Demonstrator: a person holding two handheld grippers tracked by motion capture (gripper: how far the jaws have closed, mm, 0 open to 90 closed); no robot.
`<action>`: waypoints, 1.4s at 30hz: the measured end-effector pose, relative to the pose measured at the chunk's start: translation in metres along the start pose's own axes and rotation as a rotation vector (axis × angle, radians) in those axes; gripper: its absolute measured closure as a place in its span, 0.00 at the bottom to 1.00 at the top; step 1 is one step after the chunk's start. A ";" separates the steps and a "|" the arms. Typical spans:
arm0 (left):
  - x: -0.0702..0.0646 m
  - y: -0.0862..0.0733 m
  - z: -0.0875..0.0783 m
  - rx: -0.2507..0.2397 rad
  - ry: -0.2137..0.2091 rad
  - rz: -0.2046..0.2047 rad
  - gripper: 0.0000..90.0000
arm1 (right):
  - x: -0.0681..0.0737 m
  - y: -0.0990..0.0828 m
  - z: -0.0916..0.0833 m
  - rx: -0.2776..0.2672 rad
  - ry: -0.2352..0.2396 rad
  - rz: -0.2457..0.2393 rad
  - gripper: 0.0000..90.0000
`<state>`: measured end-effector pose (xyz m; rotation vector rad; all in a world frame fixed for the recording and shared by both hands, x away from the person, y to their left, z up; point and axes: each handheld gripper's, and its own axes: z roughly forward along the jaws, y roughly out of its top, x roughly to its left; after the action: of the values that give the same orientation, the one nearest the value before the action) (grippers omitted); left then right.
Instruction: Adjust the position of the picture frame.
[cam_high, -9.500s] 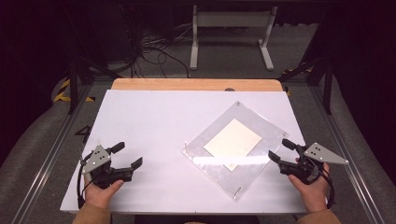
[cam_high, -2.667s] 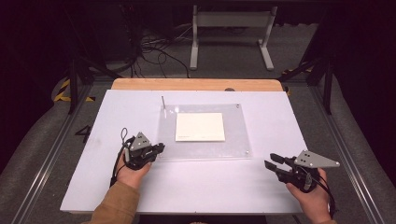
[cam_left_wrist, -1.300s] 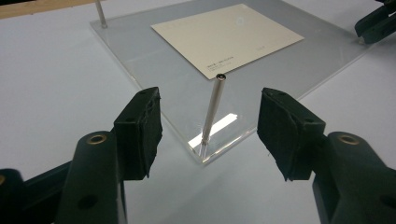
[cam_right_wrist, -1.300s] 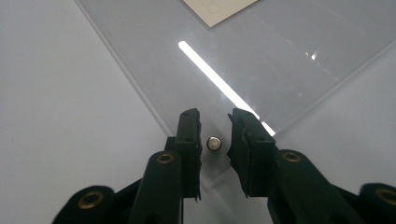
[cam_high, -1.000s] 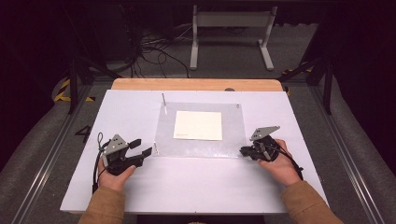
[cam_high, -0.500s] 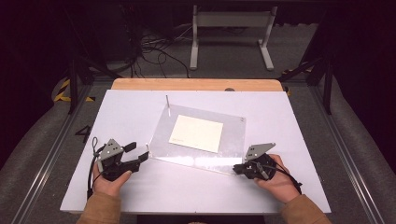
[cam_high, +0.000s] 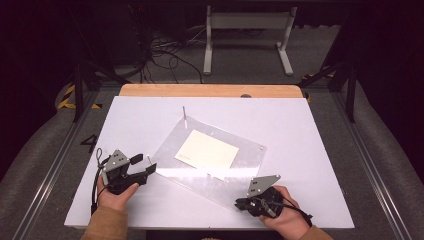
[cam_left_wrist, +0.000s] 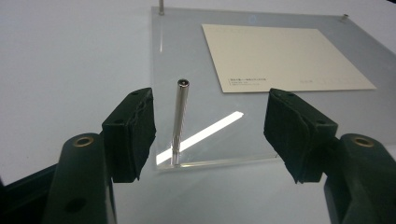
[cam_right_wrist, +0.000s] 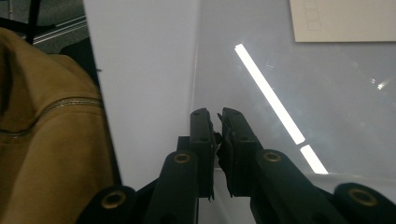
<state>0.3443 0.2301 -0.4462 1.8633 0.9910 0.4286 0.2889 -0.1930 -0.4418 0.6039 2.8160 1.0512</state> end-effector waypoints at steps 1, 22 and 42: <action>0.000 0.000 0.001 0.003 0.002 -0.006 0.38 | 0.004 0.001 0.002 -0.002 0.009 -0.003 0.92; 0.005 0.010 0.023 0.131 0.130 0.041 0.94 | -0.006 0.001 -0.022 -0.170 0.028 0.037 0.79; 0.047 0.063 0.088 0.095 0.195 -0.025 0.93 | -0.041 -0.021 -0.051 -0.235 -0.104 0.149 0.79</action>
<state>0.4588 0.2018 -0.4403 1.9184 1.1819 0.5646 0.3089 -0.2545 -0.4189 0.8250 2.5416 1.3113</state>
